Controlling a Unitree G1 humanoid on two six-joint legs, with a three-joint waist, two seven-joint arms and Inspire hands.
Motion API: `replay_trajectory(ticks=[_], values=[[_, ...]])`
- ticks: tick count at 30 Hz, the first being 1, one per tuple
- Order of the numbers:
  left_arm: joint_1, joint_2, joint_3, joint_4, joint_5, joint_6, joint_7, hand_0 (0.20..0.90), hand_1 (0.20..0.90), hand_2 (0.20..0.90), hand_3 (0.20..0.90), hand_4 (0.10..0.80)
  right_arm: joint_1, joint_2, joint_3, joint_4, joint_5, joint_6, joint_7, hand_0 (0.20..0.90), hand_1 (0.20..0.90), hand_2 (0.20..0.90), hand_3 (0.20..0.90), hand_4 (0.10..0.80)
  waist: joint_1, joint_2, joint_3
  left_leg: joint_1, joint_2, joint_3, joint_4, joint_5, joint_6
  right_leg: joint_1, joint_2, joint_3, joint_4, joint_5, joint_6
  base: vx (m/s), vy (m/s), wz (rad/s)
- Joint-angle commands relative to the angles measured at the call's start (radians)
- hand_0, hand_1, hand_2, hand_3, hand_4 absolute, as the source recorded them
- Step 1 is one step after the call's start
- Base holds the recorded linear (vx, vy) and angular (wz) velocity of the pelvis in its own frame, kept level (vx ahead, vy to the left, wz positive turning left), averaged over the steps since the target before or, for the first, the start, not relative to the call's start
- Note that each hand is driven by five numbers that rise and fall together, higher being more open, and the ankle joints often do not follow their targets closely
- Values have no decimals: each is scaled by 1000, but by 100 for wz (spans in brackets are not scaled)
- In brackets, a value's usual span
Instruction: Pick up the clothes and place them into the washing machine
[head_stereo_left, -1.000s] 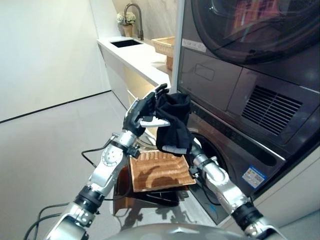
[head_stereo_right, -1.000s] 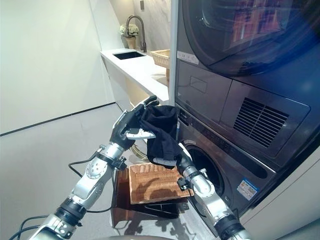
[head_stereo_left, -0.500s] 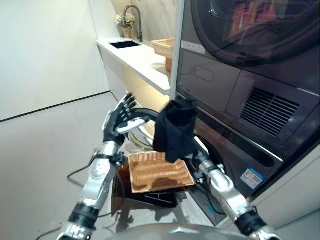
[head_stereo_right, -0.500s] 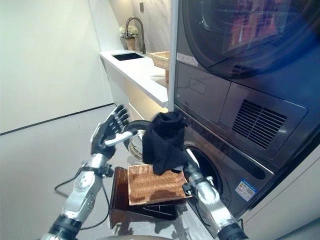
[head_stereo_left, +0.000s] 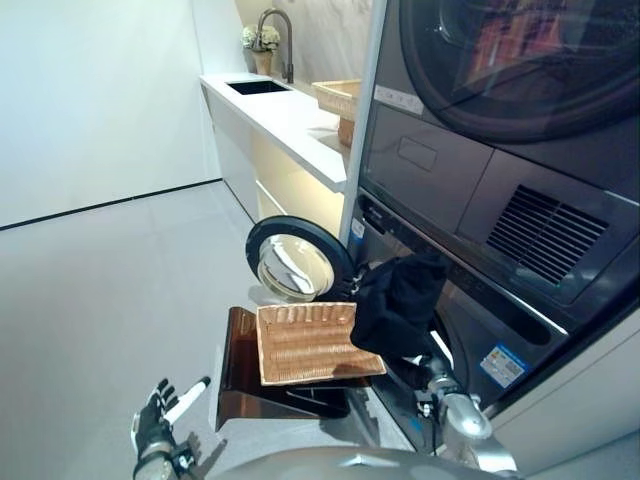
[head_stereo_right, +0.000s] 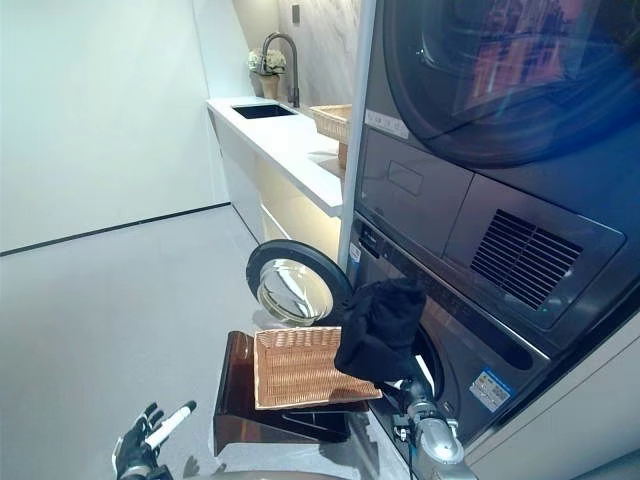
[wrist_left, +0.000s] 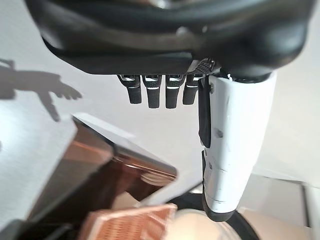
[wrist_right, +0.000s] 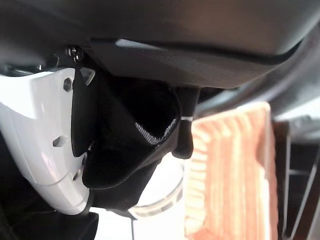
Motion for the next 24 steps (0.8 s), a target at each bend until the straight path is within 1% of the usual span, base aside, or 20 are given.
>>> replay_trajectory(ticks=[1,3,4,6,8,9,10,12,13,14,15,17,19,22,24], values=[[-134,83,-50,44,35,-98,5,900,900,900,900,800,-57,42,5,-83,80,-127,29,200,200,200,200,300,19,-36,-29,-67,52,3,88,5,-86,-54,-4,11,77,-79,21,-45,-69,7],[-142,81,-56,71,29,-96,4,900,900,900,900,800,-59,45,12,-81,93,-125,29,200,200,200,200,300,22,-39,-17,-81,53,-1,120,-2,-87,-55,-2,9,81,-81,18,-63,-60,7],[-163,80,-72,119,38,-89,11,900,900,900,900,800,-66,48,19,-79,110,-128,18,200,200,200,200,300,30,-46,16,-123,46,-7,186,-10,-90,-52,-2,2,88,-86,9,-94,-55,8],[-192,75,-90,188,38,-83,25,900,900,900,900,800,-70,50,18,-80,146,-132,11,200,200,200,200,300,25,-49,41,-170,42,9,242,0,-94,-45,-7,-19,92,-93,1,-100,-39,38],[-217,66,-121,232,78,-57,47,900,900,900,900,800,-79,33,14,-89,162,-135,-4,200,200,200,200,300,12,-48,67,-221,51,87,289,21,-82,-47,-15,-53,104,-96,-8,-72,-3,83],[-215,61,-123,239,88,-51,52,900,900,900,900,800,-77,27,18,-99,165,-135,-6,200,200,200,200,300,4,-47,68,-219,55,148,280,2,-68,-48,-18,-65,107,-101,-9,-15,23,90],[-213,57,-122,257,91,-40,52,900,900,900,900,800,-74,25,20,-100,167,-131,-10,200,200,200,200,300,0,-45,66,-214,51,192,263,-9,-58,-48,-18,-77,108,-106,-11,23,46,92],[-205,50,-139,275,130,-22,54,900,900,900,900,800,-74,23,16,-86,175,-133,-16,200,200,200,200,300,-2,-36,69,-219,36,280,200,8,-46,-45,-15,-105,114,-124,-13,39,92,77],[-207,51,-143,276,140,-19,60,900,900,900,900,800,-84,16,17,-85,170,-133,-21,200,200,200,200,300,3,-38,75,-242,28,282,201,16,-45,-48,-15,-111,120,-135,-15,34,74,46],[-207,51,-143,276,140,-19,60,900,900,900,900,800,-84,16,17,-85,170,-133,-21,200,200,200,200,300,3,-38,74,-243,28,282,201,16,-45,-49,-15,-111,121,-135,-15,145,142,18],[-187,54,-144,267,157,-24,69,900,900,900,900,800,-87,19,18,-84,178,-132,-17,200,200,200,200,300,3,-39,72,-217,11,277,179,-20,-26,-46,-19,-110,140,-160,-10,183,148,4],[-197,66,-147,294,159,-23,77,900,900,900,900,800,-102,34,25,-54,195,-133,-23,200,200,200,200,300,6,-55,71,-212,8,277,194,-43,-16,-37,-35,-106,177,-177,-9,230,166,-2],[-207,79,-145,276,156,-22,78,900,900,900,900,800,-102,39,26,-47,214,-135,-16,200,200,200,200,300,13,-65,79,-201,2,280,204,-64,0,-31,-51,-99,218,-186,-7,181,131,-6],[-227,100,-164,229,171,-29,92,900,900,900,900,800,-114,44,31,-30,229,-130,-20,200,200,200,200,300,15,-73,87,-181,-9,278,207,-92,23,-47,-79,-98,309,-178,9,168,156,-12],[-246,114,-180,195,175,-38,90,900,900,900,900,800,-120,45,34,-23,246,-132,-22,200,200,200,200,300,8,-74,97,-160,-17,273,202,-106,37,-80,-87,-88,410,-145,20,149,165,-13]])
